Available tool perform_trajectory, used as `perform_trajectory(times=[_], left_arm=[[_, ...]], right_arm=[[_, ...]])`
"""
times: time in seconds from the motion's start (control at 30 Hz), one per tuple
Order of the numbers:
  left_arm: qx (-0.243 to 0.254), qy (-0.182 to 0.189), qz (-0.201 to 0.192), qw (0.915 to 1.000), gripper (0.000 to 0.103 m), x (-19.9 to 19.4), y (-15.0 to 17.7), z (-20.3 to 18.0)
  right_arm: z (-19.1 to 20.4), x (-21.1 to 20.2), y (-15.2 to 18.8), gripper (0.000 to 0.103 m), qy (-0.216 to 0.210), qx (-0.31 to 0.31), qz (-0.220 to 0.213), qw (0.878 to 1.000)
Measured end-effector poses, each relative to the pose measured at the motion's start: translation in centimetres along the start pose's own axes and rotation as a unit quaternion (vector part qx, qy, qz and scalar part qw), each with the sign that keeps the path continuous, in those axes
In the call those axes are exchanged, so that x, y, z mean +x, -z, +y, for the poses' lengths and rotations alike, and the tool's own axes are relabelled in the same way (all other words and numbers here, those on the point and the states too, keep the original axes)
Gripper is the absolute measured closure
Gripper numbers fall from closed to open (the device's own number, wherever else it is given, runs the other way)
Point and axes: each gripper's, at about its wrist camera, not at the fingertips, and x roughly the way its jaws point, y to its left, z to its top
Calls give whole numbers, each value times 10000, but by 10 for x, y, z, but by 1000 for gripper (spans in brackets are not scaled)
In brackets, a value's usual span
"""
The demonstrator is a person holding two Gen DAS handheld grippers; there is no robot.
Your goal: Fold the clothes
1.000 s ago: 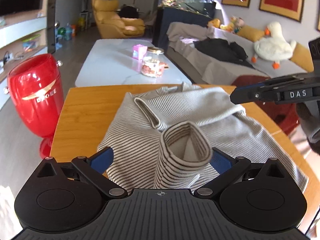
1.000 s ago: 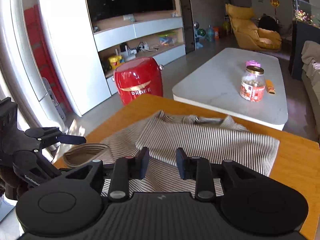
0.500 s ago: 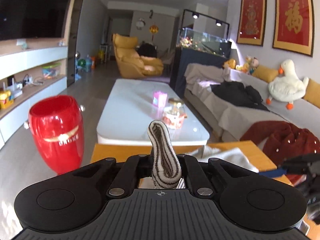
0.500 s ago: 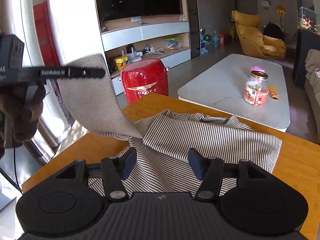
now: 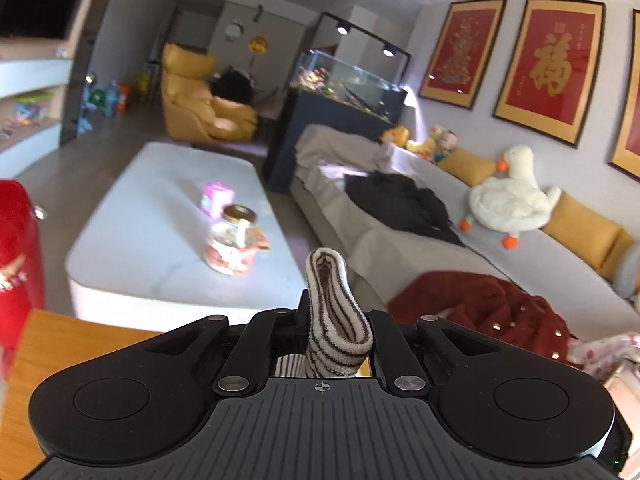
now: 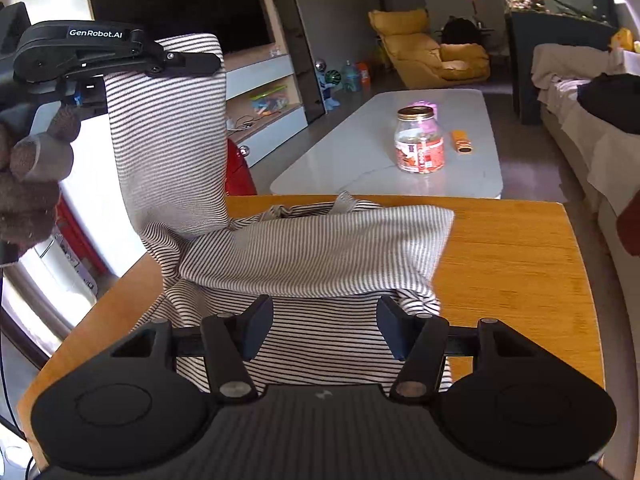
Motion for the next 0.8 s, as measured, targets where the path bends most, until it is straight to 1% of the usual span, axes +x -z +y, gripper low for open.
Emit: perform_trajectory(times=[0.03, 0.07, 0.1, 0.13, 0.17, 0.2, 0.27, 0.33, 0.37, 0.4, 0.47, 0.53, 0.6, 0.63, 0.67, 0.7, 0.73, 0.8], left_arm=[[-61, 137, 68, 9999, 81, 6, 3, -3], [-110, 260, 112, 9995, 72, 10, 6, -4], [-120, 317, 107, 9994, 63, 11, 7, -4], [-111, 343, 80, 9993, 60, 11, 8, -2], [-89, 322, 49, 9994, 53, 10, 9, -1], [-47, 260, 16, 9996, 49, 8, 10, 1], [28, 94, -7, 10000, 44, 4, 14, 6], [99, -168, 75, 9998, 34, -4, 26, 12], [134, -307, 126, 9994, 23, -8, 32, 16], [169, -446, 176, 9987, 16, -13, 39, 19], [217, -692, 462, 9963, 9, -19, 61, 27], [142, -802, 844, 9931, 6, -23, 85, 37], [-41, -817, 1205, 9893, 1, -28, 111, 46], [-109, -826, 1328, 9876, 0, -30, 122, 49], [-153, -902, 1412, 9857, 0, -32, 133, 52], [-186, -1010, 1478, 9837, 0, -35, 143, 54], [-198, -1103, 1559, 9814, 0, -37, 151, 55], [-200, -1134, 1632, 9799, 0, -39, 159, 58]], right_arm=[[-4, -4, 2, 45, 55, 75, -12, 10000], [-8, -8, 3, 45, 100, 150, -22, 9998], [-13, -10, 4, 45, 134, 226, -30, 9996], [-17, -12, 5, 45, 160, 298, -36, 9994], [-21, -13, 5, 45, 174, 364, -41, 9992], [-24, -14, 5, 45, 182, 434, -45, 9989], [-28, -13, 3, 45, 150, 624, -67, 9979], [-33, -8, -1, 45, -3, 944, -52, 9955], [-34, -2, -2, 45, -121, 1145, 20, 9934], [-36, 4, -4, 45, -240, 1345, 93, 9906], [-37, 17, -5, 45, -410, 1665, 261, 9848], [-32, 34, -1, 45, -335, 1697, 512, 9836], [-23, 51, 4, 46, -274, 1613, 763, 9836], [-16, 56, 4, 54, -232, 1473, 825, 9854], [-7, 60, 3, 66, -138, 1227, 821, 9889], [2, 63, 2, 75, -45, 980, 817, 9918], [12, 64, -3, 98, 5, 710, 750, 9946], [32, 58, -23, 99, -8, 112, 453, 9989]])
